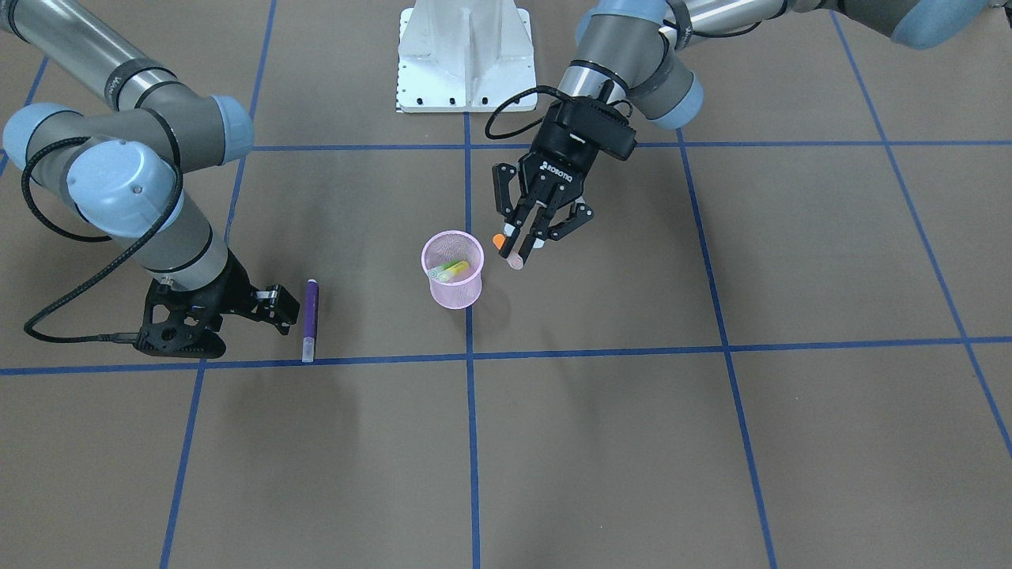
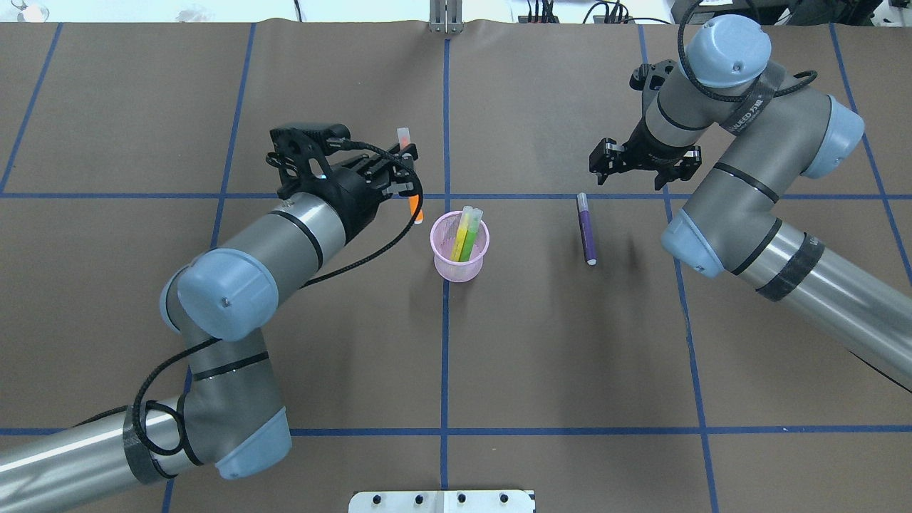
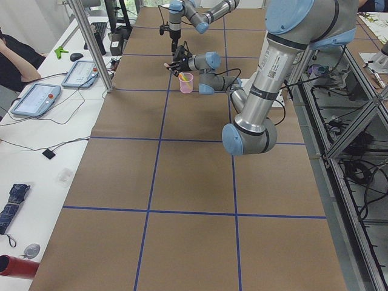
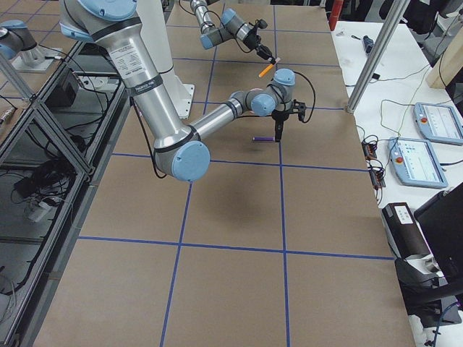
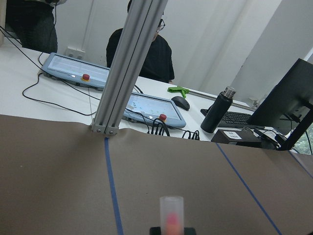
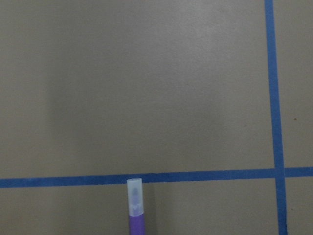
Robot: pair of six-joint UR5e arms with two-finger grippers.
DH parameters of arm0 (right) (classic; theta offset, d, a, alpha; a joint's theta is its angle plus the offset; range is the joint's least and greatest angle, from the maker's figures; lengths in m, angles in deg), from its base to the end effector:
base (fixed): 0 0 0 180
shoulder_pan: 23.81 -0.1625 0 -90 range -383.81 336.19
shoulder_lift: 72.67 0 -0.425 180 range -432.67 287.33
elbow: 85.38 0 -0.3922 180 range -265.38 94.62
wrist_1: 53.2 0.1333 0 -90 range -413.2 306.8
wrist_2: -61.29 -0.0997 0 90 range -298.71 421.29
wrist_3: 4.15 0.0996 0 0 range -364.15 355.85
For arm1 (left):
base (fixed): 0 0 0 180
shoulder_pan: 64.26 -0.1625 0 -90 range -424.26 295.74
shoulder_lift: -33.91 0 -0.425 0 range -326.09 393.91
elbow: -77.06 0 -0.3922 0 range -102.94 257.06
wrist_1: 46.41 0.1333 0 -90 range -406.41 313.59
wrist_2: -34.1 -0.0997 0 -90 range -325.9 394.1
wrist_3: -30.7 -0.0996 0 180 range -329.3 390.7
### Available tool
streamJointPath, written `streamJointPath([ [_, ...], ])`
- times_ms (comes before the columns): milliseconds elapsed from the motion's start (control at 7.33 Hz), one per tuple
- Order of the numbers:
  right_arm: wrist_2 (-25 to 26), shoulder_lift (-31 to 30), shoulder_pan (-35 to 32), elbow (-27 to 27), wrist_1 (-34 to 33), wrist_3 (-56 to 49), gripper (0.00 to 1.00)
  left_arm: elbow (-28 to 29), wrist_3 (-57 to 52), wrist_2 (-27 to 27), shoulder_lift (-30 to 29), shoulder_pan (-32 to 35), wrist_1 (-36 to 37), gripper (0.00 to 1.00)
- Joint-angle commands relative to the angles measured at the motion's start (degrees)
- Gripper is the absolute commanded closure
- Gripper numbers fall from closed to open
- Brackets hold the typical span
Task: Collect pens into pen holder
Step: 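Carry the orange marker to the cup while the right gripper reaches for purple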
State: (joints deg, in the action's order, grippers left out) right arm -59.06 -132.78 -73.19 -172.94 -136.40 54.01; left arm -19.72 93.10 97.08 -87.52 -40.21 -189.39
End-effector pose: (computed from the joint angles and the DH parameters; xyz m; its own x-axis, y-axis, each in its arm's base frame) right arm -0.3866 -0.5782 0.3651 0.7051 0.1227 0.6985 -0.1153 0.9916 -0.0579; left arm 0.4902 -0.4143 0.1810 0.3436 0.2986 -0.8904 0.6981 0.5530 0.4548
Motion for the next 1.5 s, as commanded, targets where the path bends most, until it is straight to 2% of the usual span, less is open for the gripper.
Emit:
streamJointPath([
  [0,-2.6,2.3,-0.2,3.6,-0.1,0.8,0.02,0.9,-0.2,-1.7,-1.0,-2.6,0.2,1.0],
  [409,-2.7,4.1,0.1,6.4,-0.1,1.0,0.01,6.5,-0.4,-1.8,-5.5,-2.6,0.2,1.0],
  [1364,-2.6,3.6,1.5,6.8,3.0,-1.0,0.01,10.0,-0.3,-1.6,-5.7,-3.2,0.0,1.0],
])
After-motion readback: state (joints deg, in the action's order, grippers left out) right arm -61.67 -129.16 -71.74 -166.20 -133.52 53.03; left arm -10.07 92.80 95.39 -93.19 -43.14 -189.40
